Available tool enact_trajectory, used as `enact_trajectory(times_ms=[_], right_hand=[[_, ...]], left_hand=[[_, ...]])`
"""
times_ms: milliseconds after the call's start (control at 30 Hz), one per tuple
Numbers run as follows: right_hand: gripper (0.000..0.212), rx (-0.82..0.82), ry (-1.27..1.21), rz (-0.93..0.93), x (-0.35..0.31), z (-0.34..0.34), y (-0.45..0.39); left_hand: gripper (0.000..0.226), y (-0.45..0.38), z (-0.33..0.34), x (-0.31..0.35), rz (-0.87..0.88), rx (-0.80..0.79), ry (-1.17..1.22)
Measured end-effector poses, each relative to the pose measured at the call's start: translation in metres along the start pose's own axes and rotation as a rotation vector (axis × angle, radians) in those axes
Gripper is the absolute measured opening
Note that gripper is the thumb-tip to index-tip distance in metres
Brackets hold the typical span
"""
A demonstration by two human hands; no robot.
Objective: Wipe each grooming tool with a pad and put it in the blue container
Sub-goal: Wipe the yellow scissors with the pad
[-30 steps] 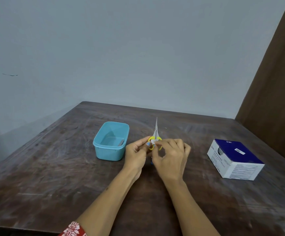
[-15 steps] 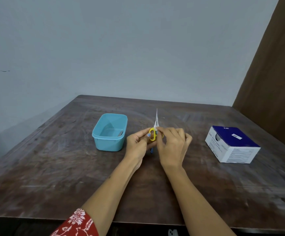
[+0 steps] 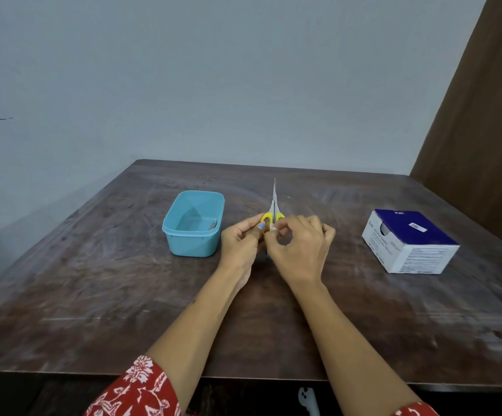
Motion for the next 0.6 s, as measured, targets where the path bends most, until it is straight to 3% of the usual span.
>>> enact_trajectory(times_ms=[133, 400, 600], right_hand=[[0.016, 0.029, 0.024, -0.004, 0.0031, -0.0029, -0.0006], [0.006, 0.016, 0.008, 0.003, 0.003, -0.0019, -0.0011], [0.005, -0.032, -0.105, 0.011, -0.001, 0.0018, 0.0004]], left_hand=[[0.023, -0.0003, 0.0011, -0.0018, -0.002, -0.009, -0.013], [0.024, -0.0005, 0.0006, -0.0025, -0.011, 0.0, -0.015], [0.022, -0.0007, -0.0033, -0.0016, -0.019, 0.038, -0.02]])
Point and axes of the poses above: each hand's wrist, its own y-axis away from the middle knuckle, its own z-axis out of the palm, x = y × z, the point moved 7 cm from there along -y, towards the middle knuckle, and after that the axes turned 9 degrees about -z, right-handed, at the moved point
